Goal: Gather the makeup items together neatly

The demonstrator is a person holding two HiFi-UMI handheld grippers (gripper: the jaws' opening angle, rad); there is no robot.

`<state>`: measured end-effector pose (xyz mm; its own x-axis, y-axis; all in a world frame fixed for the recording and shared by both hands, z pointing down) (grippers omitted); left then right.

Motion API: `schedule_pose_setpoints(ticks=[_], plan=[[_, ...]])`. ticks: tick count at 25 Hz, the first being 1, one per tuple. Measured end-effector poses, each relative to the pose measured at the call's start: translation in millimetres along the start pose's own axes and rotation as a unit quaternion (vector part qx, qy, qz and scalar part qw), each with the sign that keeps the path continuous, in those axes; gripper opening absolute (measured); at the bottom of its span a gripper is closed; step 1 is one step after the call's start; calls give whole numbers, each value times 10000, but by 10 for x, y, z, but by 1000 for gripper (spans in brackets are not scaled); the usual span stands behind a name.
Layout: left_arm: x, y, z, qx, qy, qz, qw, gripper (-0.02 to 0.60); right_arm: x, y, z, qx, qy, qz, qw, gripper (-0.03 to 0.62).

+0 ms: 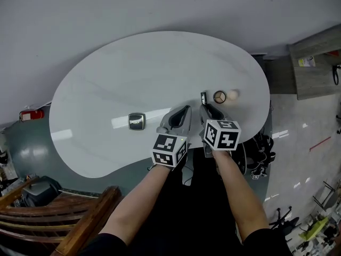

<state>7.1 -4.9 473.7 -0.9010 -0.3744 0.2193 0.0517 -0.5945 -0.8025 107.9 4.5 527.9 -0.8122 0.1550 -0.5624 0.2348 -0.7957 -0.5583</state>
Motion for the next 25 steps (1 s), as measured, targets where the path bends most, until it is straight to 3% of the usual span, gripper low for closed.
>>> schedule_pose_setpoints(ticks=[8,25], plan=[[-186,-62,127,126,9,69,9999,9,-237,-26,-44,124,-7,121,9999,109],[-210,-122,175,232,117,54,9996,9,-297,-110,-70,303,109,-29,9995,133]])
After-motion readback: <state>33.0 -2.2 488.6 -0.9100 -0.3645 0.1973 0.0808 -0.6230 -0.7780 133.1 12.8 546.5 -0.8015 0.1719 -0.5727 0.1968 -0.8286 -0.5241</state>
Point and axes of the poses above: the fingertips, and each gripper's own axes: z forward along the fingers, x to its left, y out of its top, the point moved 4 cm from there along -z, backward along the fingers, and after that the axes turned 15 degrees about y, right-handed, at the moved point
